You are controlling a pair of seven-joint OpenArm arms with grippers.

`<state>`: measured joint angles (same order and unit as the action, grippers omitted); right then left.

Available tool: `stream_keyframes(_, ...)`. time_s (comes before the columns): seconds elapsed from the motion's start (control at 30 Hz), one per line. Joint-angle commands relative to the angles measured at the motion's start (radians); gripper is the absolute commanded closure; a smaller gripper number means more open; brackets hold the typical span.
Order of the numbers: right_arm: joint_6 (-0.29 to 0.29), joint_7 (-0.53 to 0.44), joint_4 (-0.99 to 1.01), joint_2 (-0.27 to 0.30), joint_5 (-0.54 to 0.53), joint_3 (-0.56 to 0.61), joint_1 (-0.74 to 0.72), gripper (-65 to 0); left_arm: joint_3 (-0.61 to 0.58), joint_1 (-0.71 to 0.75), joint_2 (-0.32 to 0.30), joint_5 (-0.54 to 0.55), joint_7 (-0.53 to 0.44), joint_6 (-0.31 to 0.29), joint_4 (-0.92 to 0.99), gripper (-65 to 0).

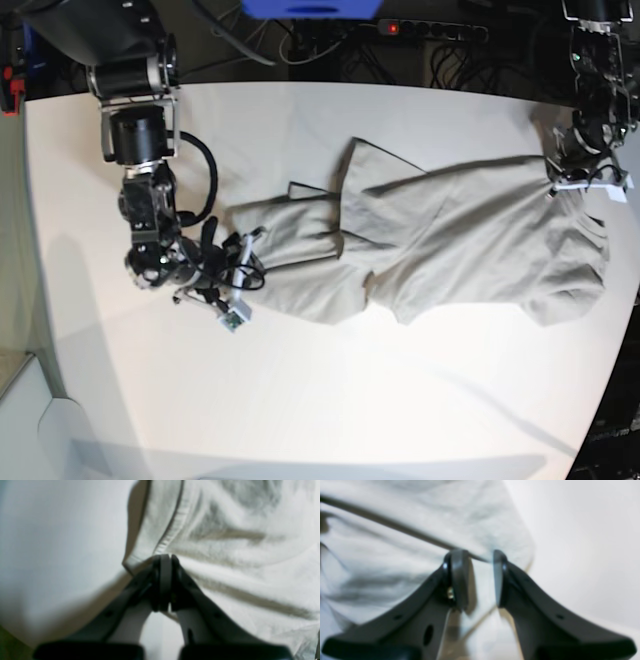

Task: Layout the t-shirt on the table in an organized manner, then fold the t-shirt properly

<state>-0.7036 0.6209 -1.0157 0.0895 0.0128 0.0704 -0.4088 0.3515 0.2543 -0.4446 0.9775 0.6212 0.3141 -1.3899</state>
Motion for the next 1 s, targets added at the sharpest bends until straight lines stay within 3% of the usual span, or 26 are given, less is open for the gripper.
stream_keyframes(0.0, 0.005, -0.023, -0.016, 0.01, -0.009, -0.002, -0.045, -18.6, 0.002, 0.013, -0.023, -0.016, 0.021, 0.029, 0.017, 0.0)
stream_keyframes(0.27, 0.005, -0.011, -0.058, 0.026, -0.012, -0.002, -0.065, -18.6, 0.002, 0.017, -0.058, -0.006, 0.021, 0.027, 0.027, 0.0)
stream_keyframes(0.47, 0.005, 0.208, -0.366, -0.018, -0.012, -0.002, -0.002, -18.6, 0.004, 0.009, -0.049, 0.004, 0.021, 0.027, 0.025, 0.0)
stream_keyframes(0.57, 0.005, 0.273, -0.492, -0.047, -0.01, -0.002, 0.034, -18.6, 0.004, 0.013, -0.052, 0.076, 0.019, 0.027, -0.018, 0.0)
stream_keyframes(0.97, 0.005, 0.293, -0.516, -0.061, -0.01, -0.001, 0.113, -18.6, 0.077, 0.041, -0.049, 0.234, 0.022, 0.027, -0.349, -0.5)
